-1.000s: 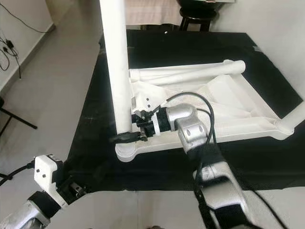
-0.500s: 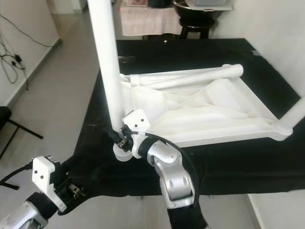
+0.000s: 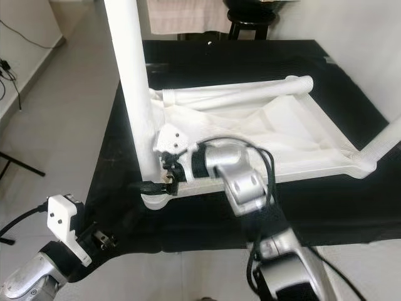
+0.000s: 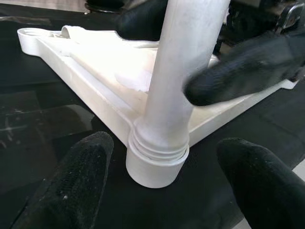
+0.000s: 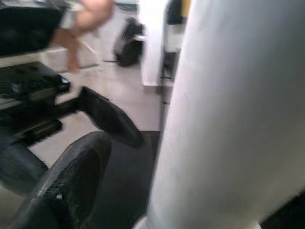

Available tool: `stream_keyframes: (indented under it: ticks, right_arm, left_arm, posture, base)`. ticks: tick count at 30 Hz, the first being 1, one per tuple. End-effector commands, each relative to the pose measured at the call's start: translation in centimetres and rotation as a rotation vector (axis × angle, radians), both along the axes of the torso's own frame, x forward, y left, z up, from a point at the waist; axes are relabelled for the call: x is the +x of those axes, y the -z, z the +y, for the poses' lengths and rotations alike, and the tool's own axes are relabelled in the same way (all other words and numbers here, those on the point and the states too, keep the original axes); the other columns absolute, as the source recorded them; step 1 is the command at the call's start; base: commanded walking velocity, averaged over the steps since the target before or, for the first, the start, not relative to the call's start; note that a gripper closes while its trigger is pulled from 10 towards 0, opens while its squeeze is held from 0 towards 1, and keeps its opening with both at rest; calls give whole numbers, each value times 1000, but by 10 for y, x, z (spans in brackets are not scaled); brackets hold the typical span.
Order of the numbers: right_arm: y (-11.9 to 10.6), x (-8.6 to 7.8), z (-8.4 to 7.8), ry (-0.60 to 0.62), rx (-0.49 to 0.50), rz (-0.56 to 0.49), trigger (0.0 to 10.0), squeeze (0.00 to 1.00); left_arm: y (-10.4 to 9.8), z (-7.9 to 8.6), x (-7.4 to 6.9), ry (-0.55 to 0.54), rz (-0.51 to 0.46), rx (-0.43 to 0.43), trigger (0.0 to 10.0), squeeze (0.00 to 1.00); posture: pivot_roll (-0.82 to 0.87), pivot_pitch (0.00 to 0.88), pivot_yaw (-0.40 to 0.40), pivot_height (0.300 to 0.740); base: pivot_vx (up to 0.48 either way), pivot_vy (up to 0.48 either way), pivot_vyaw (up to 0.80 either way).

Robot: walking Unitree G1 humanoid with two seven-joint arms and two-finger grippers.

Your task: Building children table

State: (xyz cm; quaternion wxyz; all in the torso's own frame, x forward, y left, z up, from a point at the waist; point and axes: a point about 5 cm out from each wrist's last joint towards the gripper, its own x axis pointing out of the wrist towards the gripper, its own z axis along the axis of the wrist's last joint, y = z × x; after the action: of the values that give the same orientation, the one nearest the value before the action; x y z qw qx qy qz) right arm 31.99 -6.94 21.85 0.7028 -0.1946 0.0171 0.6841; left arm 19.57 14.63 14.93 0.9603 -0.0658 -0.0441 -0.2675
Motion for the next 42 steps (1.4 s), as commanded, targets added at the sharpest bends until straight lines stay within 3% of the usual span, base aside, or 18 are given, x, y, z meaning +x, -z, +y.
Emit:
stream_keyframes:
  ticks: [1, 7, 8, 9, 18, 19, 25, 27, 28, 29, 30, 32, 35, 37, 39, 41, 42]
  right_arm:
    - [6, -1, 2, -107, -86, 20, 10000, 0]
    - [-2, 4, 8, -143, -55, 44, 9686, 0]
    - [-3, 7, 9, -146, -52, 48, 157, 0]
    - [-4, 10, 7, -146, -59, 45, 0, 0]
    - [-7, 17, -7, -155, -50, 65, 0, 0]
    - [-3, 16, -17, -153, -45, 76, 0, 0]
    - [5, 7, -39, -37, 32, 102, 0, 0]
    - [19, 1, -32, 268, 203, 92, 0, 0]
    - [30, 8, -28, 682, 322, 112, 0, 0]
    - [50, -17, -17, 806, 302, 158, 0, 0]
    - [50, -17, -17, 806, 302, 158, 0, 0]
    - [66, -55, 5, 761, 253, 232, 0, 0]
    - [68, -37, -3, 700, 201, 228, 0, 0]
    - [68, -34, -4, 697, 195, 229, 0, 0]
    - [68, -38, 3, 561, 142, 226, 0, 0]
    - [67, -39, 4, 540, 134, 228, 0, 0]
    - [63, -37, 6, 490, 139, 214, 10000, 0]
  left_arm:
    - [5, -2, -3, 3, 30, -3, 10000, 0]
    - [5, -2, -5, 1, 32, -8, 10000, 0]
    - [5, -3, -5, 2, 33, -10, 10000, 0]
    - [5, -3, -6, 4, 35, -13, 10000, 0]
    - [5, -6, -7, 11, 38, -21, 10000, 0]
    - [4, -6, -7, 13, 37, -24, 10000, 0]
    - [4, -5, -7, 13, 36, -28, 10000, 0]
    - [5, -4, -7, 11, 35, -27, 10000, 0]
    - [4, -2, -7, 10, 34, -24, 10000, 0]
    - [4, 0, -5, 9, 33, -21, 10000, 0]
    - [4, 0, -5, 9, 33, -21, 10000, 0]
    - [4, 2, -4, 9, 31, -17, 10000, 0]
    - [6, 0, -2, 13, 33, -15, 10000, 0]
    - [7, 0, -1, 14, 34, -14, 10000, 0]
    - [6, -1, -2, -12, 23, -17, 10000, 0]
    - [6, -1, -2, -19, 21, -17, 10000, 0]
    - [6, -1, -2, -26, 21, -17, 10000, 0]
  posture:
    - [-78, 128, -45, 740]
    - [-74, 137, -47, 740]
    - [-72, 140, -49, 740]
    - [-71, 145, -50, 740]
    - [-80, 153, -53, 740]
    - [-84, 155, -57, 740]
    - [-104, 154, -62, 740]
    - [-104, 150, -73, 740]
    - [-104, 148, -70, 740]
    - [-119, 156, -50, 740]
    - [-119, 156, -50, 740]
    - [-125, 157, -45, 740]
    - [-116, 121, -70, 740]
    - [-116, 121, -70, 740]
    - [-109, 112, -78, 740]
    - [-109, 112, -78, 740]
    - [-100, 104, -79, 740]
  base:
    - [0, 0, 0]
    - [0, 0, 0]
    - [0, 0, 0]
    - [0, 0, 0]
    - [0, 0, 0]
    - [0, 0, 0]
    - [0, 0, 0]
    - [0, 0, 0]
    - [0, 0, 0]
    - [0, 0, 0]
    - [0, 0, 0]
    - [0, 0, 0]
    - [0, 0, 0]
    - [0, 0, 0]
    - [0, 0, 0]
    - [0, 0, 0]
    - [0, 0, 0]
